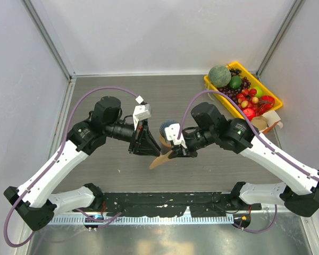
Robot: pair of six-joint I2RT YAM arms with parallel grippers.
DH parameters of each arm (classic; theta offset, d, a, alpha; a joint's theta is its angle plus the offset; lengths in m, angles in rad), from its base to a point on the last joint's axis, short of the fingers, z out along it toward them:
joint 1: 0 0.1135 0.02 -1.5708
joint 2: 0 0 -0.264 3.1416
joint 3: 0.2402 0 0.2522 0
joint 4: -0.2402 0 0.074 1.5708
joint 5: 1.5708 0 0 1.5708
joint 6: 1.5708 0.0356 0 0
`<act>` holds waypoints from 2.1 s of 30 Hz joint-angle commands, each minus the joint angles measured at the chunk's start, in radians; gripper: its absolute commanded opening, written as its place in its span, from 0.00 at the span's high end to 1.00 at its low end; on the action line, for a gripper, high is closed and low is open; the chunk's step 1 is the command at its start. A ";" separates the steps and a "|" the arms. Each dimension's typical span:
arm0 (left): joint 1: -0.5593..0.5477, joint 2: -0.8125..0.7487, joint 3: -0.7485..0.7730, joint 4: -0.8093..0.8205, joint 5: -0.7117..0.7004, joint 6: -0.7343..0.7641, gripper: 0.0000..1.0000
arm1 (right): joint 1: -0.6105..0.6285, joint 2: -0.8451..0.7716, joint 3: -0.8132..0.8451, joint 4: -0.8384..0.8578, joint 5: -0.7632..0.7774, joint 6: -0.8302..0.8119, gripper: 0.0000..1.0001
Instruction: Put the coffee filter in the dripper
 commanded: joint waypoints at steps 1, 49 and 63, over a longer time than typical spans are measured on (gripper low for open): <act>0.002 -0.014 0.026 0.028 0.033 0.004 0.75 | 0.001 -0.024 0.021 0.022 -0.004 -0.010 0.95; 0.016 -0.023 -0.022 0.040 0.096 -0.011 1.00 | -0.005 -0.028 0.043 -0.024 -0.029 -0.079 0.95; 0.016 0.012 -0.056 0.122 0.102 -0.067 1.00 | 0.013 -0.005 0.075 -0.037 -0.038 -0.132 0.95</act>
